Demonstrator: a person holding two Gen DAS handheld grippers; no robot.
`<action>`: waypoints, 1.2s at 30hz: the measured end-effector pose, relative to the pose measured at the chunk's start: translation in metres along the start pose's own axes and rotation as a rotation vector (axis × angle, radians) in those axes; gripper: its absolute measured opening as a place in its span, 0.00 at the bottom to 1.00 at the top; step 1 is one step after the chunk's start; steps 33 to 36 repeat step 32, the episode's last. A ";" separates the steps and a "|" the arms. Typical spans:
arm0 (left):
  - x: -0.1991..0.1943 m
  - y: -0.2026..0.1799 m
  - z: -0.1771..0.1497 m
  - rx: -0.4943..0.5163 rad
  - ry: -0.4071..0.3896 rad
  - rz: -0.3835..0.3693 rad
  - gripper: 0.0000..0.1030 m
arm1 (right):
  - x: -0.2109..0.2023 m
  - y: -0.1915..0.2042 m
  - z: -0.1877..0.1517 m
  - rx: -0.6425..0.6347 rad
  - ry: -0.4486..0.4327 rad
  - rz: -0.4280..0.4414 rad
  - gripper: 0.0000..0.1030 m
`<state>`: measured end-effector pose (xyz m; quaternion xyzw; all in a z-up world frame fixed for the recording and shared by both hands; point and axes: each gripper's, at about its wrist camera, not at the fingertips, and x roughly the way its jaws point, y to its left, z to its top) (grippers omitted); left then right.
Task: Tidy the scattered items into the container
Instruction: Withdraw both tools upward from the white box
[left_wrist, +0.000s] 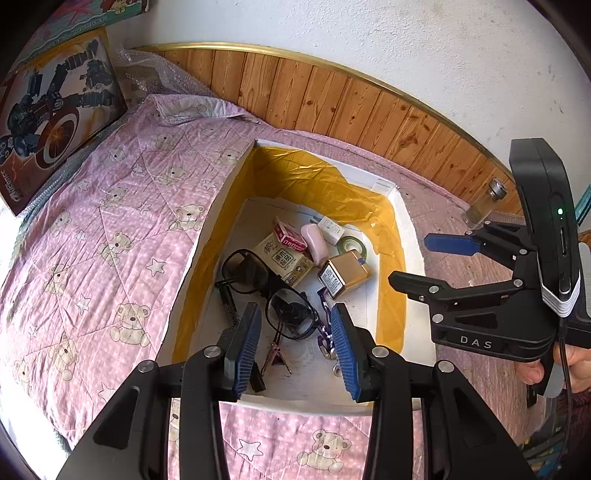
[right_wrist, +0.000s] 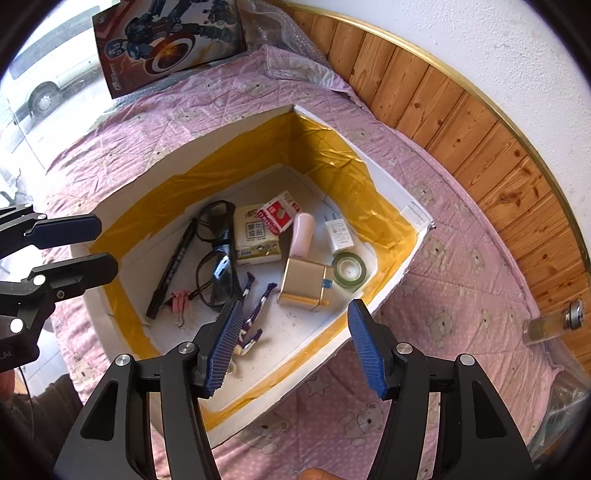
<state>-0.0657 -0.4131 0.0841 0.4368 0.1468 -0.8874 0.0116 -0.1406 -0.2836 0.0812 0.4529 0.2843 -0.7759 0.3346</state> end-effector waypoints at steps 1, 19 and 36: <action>-0.004 -0.002 -0.002 0.009 -0.007 0.001 0.40 | -0.002 0.003 -0.002 0.004 0.004 0.013 0.61; -0.041 -0.013 -0.029 0.019 -0.025 -0.015 0.40 | -0.033 0.039 -0.022 0.055 0.026 0.108 0.61; -0.046 -0.015 -0.037 0.026 -0.019 -0.020 0.40 | -0.041 0.051 -0.026 0.030 0.010 0.073 0.61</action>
